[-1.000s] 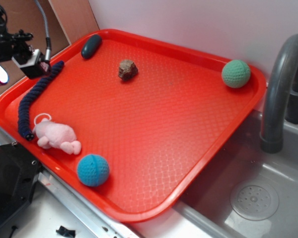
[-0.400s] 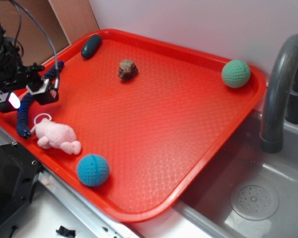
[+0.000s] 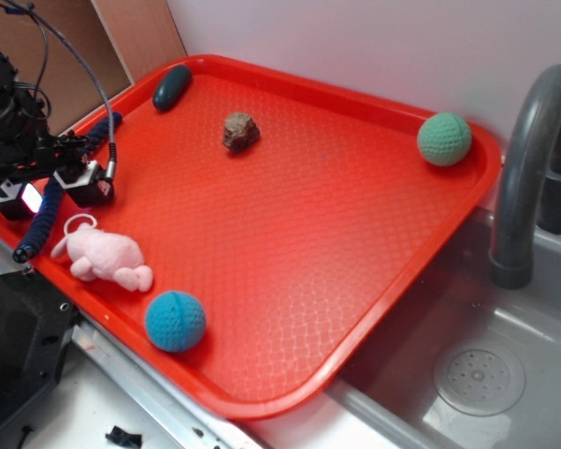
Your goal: Grab the blue rope.
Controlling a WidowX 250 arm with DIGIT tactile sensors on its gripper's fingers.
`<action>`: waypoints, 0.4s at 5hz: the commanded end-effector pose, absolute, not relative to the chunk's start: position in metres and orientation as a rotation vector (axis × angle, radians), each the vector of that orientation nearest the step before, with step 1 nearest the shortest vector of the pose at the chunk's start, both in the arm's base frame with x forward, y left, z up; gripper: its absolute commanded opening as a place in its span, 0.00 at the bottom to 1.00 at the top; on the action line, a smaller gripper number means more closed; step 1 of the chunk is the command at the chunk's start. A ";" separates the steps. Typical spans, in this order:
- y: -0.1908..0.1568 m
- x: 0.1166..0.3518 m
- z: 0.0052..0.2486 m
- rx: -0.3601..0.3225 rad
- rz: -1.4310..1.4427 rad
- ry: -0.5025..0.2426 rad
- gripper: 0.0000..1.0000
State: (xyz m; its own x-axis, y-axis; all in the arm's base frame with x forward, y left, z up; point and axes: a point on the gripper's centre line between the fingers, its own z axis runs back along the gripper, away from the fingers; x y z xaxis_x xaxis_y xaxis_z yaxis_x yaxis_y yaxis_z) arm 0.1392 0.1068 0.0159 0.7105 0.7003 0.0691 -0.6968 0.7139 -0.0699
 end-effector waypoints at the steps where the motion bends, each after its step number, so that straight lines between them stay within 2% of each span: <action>1: 0.111 0.134 0.012 -0.037 0.775 -0.110 0.00; 2: 0.113 0.133 0.010 -0.036 0.781 -0.105 0.00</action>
